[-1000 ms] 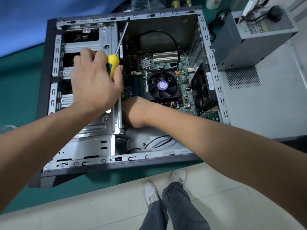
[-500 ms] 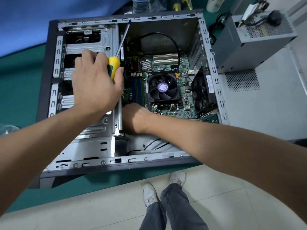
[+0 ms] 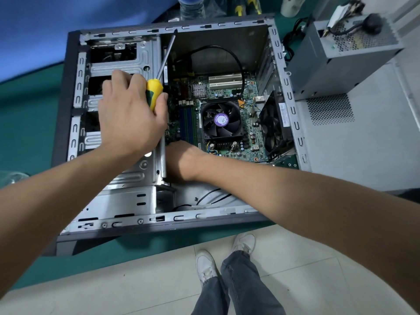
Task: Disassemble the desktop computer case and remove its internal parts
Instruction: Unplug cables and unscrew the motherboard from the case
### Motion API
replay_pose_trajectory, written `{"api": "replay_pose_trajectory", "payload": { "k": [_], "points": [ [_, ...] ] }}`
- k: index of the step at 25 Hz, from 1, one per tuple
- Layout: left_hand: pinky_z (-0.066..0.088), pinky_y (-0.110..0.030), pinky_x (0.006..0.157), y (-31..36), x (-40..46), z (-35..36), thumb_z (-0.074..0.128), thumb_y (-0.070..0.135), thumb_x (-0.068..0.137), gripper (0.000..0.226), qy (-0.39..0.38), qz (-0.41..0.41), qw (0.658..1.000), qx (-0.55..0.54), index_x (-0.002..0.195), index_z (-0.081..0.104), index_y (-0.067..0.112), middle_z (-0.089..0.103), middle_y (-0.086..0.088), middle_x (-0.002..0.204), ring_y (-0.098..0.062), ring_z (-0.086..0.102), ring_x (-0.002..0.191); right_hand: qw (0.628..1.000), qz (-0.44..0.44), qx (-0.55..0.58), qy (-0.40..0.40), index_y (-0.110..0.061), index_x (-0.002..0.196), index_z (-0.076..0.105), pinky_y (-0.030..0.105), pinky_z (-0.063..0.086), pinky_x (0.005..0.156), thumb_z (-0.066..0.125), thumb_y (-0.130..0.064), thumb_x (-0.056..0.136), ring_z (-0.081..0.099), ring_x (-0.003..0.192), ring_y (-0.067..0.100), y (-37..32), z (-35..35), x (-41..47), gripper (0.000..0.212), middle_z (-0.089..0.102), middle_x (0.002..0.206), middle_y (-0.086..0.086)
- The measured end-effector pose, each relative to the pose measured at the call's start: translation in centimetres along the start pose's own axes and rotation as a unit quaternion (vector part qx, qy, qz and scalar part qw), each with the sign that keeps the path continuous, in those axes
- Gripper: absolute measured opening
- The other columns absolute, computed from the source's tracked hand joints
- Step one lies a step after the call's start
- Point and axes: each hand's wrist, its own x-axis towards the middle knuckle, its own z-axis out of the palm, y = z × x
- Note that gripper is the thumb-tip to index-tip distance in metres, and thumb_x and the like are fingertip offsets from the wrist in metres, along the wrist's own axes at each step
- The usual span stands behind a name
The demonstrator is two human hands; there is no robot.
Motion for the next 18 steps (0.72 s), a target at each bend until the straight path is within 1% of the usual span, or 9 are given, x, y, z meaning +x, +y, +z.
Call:
{"api": "replay_pose_trajectory", "payload": {
  "k": [3,4,5,6,8,10,12,15,18],
  "points": [
    [0.037,-0.049,0.081,0.1,0.0,-0.1,0.048,0.041,0.096,0.041,-0.001,0.002,1.000,0.004,0.102,0.051,0.001,0.047,-0.024,0.114,-0.039,0.044,0.100,1.000,0.026,0.009,-0.002,-0.007,0.099,0.064,0.031,0.044,0.069,0.055,-0.010,0.090,0.064,0.095,0.031,0.3,-1.0,-1.0,0.013,0.067,0.105,0.013],
    [0.037,-0.049,0.080,0.1,0.0,-0.2,0.049,0.041,0.096,0.040,0.001,0.002,1.000,0.005,0.101,0.051,0.001,0.047,-0.024,0.113,-0.039,0.044,0.098,0.999,0.038,0.010,-0.010,-0.006,0.099,0.062,0.031,0.042,0.068,0.054,-0.007,0.089,0.063,0.092,0.031,0.4,-1.4,-1.5,0.013,0.064,0.101,0.013],
    [0.037,-0.049,0.078,0.1,-0.1,-0.2,0.050,0.040,0.096,0.039,0.002,0.004,1.000,0.008,0.100,0.051,0.000,0.048,-0.024,0.112,-0.039,0.044,0.097,0.998,0.053,0.023,-0.013,-0.006,0.092,0.059,0.030,0.040,0.064,0.054,-0.004,0.087,0.060,0.084,0.031,0.4,-1.9,-2.1,0.007,0.060,0.089,0.010],
    [0.037,-0.049,0.076,0.2,-0.1,-0.2,0.050,0.039,0.096,0.039,0.003,0.007,1.000,0.011,0.100,0.051,0.000,0.048,-0.024,0.111,-0.039,0.044,0.095,0.997,0.069,0.040,-0.002,-0.007,0.079,0.051,0.029,0.038,0.060,0.055,-0.001,0.085,0.055,0.072,0.029,0.3,-2.4,-2.9,0.009,0.053,0.075,0.006],
    [0.037,-0.048,0.074,0.3,-0.2,-0.3,0.051,0.037,0.096,0.038,0.000,0.009,1.000,0.015,0.099,0.052,0.000,0.048,-0.024,0.109,-0.039,0.045,0.093,0.993,0.089,0.070,0.032,-0.010,0.064,0.040,0.027,0.033,0.050,0.058,0.000,0.080,0.045,0.055,0.021,0.0,-3.2,-4.8,0.026,0.041,0.061,0.002],
    [0.037,-0.048,0.073,0.4,-0.2,-0.5,0.052,0.037,0.096,0.037,-0.002,0.006,1.000,0.022,0.098,0.052,0.000,0.049,-0.024,0.108,-0.038,0.045,0.092,0.987,0.112,0.106,0.040,-0.009,0.064,0.043,0.027,0.031,0.046,0.058,-0.001,0.080,0.044,0.053,0.021,-0.1,-3.9,-7.1,0.023,0.042,0.058,0.004],
    [0.037,-0.047,0.071,0.6,-0.2,-0.6,0.051,0.038,0.097,0.038,-0.010,0.002,1.000,0.028,0.098,0.051,0.000,0.049,-0.024,0.106,-0.037,0.045,0.090,0.972,0.155,0.167,0.065,-0.007,0.071,0.051,0.027,0.034,0.044,0.056,-0.001,0.083,0.051,0.055,0.024,0.3,-4.5,-9.9,0.014,0.049,0.061,0.007],
    [0.039,-0.047,0.070,0.7,0.0,-0.9,0.045,0.042,0.095,0.043,-0.020,-0.002,0.999,0.034,0.098,0.052,0.000,0.050,-0.023,0.105,-0.037,0.046,0.089,0.907,0.248,0.299,0.164,-0.011,0.082,0.064,0.023,0.048,0.043,0.058,-0.008,0.088,0.058,0.055,0.015,2.0,-6.4,-14.3,0.009,0.061,0.070,0.003],
    [0.040,-0.048,0.069,1.1,-0.2,-1.2,0.043,0.041,0.093,0.043,-0.030,-0.003,0.999,0.035,0.095,0.051,0.000,0.051,-0.024,0.107,-0.038,0.046,0.089,0.816,0.325,0.383,0.285,-0.021,0.079,0.066,0.014,0.048,0.046,0.065,-0.011,0.086,0.056,0.050,0.003,5.0,-8.4,-18.3,0.012,0.064,0.071,-0.004]
  ]
}}
